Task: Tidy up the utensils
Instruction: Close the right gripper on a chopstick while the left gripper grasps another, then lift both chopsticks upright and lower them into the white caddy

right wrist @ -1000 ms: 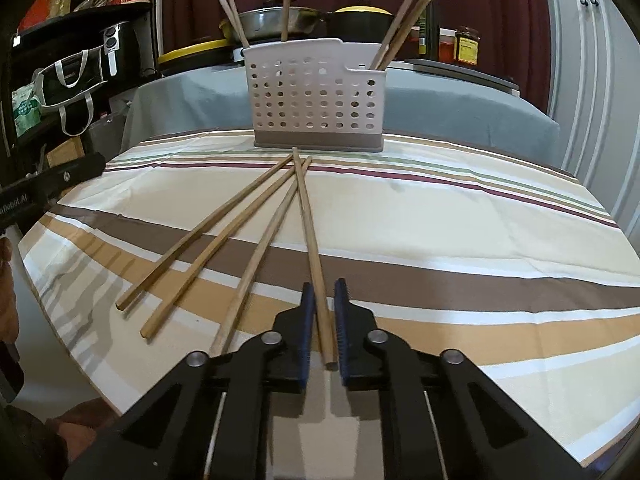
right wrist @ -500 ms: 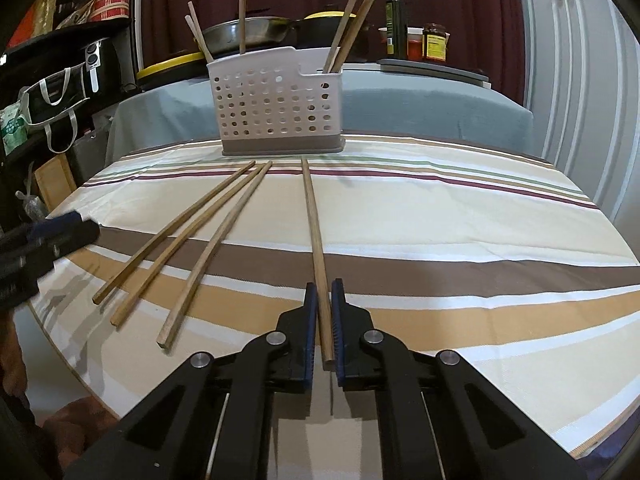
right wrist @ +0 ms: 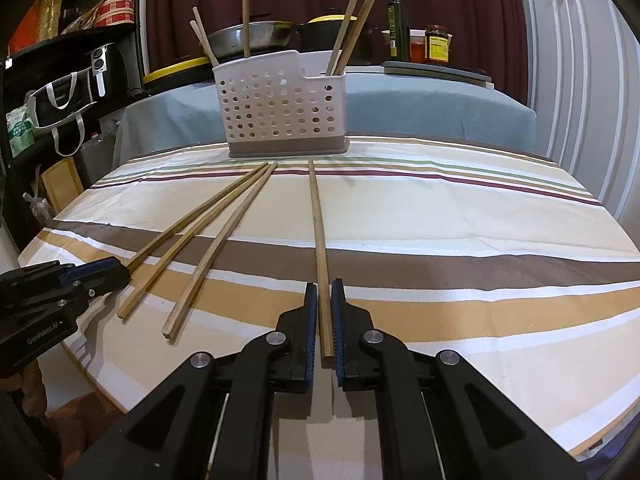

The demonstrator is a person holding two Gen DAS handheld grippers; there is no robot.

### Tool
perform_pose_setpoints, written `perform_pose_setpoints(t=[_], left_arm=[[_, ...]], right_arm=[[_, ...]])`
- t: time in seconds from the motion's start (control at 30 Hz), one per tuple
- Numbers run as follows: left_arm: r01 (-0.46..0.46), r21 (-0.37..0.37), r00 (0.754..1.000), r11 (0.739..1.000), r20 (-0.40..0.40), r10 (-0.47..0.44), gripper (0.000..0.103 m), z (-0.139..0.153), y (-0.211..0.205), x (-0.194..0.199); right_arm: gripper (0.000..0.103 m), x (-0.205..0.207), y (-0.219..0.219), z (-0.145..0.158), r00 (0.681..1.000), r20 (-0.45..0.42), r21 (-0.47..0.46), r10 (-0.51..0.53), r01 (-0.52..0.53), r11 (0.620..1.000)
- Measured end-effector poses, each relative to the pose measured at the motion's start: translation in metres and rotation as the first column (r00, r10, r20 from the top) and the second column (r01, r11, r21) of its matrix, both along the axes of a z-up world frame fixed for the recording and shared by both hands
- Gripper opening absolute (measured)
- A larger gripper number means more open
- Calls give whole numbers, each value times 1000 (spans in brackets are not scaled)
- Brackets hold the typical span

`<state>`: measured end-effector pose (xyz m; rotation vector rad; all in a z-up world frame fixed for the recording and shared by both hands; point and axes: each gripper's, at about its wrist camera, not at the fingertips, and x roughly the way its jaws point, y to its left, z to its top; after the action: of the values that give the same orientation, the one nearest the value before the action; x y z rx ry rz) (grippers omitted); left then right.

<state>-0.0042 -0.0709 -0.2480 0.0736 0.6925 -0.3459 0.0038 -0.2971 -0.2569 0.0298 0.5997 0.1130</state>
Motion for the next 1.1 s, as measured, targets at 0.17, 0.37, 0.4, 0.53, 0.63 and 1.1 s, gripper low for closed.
perform_pose_setpoints(t=[0.17, 0.37, 0.4, 0.53, 0.63, 1.1], left_arm=[[-10, -11, 1000, 1000, -1, 10, 7, 0, 3, 0], [-13, -12, 1000, 1000, 6, 13, 7, 2, 7, 0], [-13, -13, 1000, 1000, 7, 14, 7, 2, 7, 0], [-12, -11, 1000, 1000, 12, 12, 7, 2, 8, -1], [-10, -10, 1000, 1000, 27, 10, 6, 5, 8, -2], [-38, -26, 975, 999, 220, 43, 6, 63, 22, -14]], right_arm=[[9, -4, 0, 0, 1000, 2, -9, 10, -10, 1000], [13, -9, -1, -1, 1000, 11, -19, 13, -13, 1000], [14, -10, -2, -1, 1000, 12, -18, 13, -12, 1000], [14, -11, -2, -1, 1000, 16, -21, 17, -17, 1000], [7, -10, -3, 0, 1000, 10, -9, 23, -23, 1000], [7, -21, -1, 56, 989, 147, -33, 14, -9, 999]])
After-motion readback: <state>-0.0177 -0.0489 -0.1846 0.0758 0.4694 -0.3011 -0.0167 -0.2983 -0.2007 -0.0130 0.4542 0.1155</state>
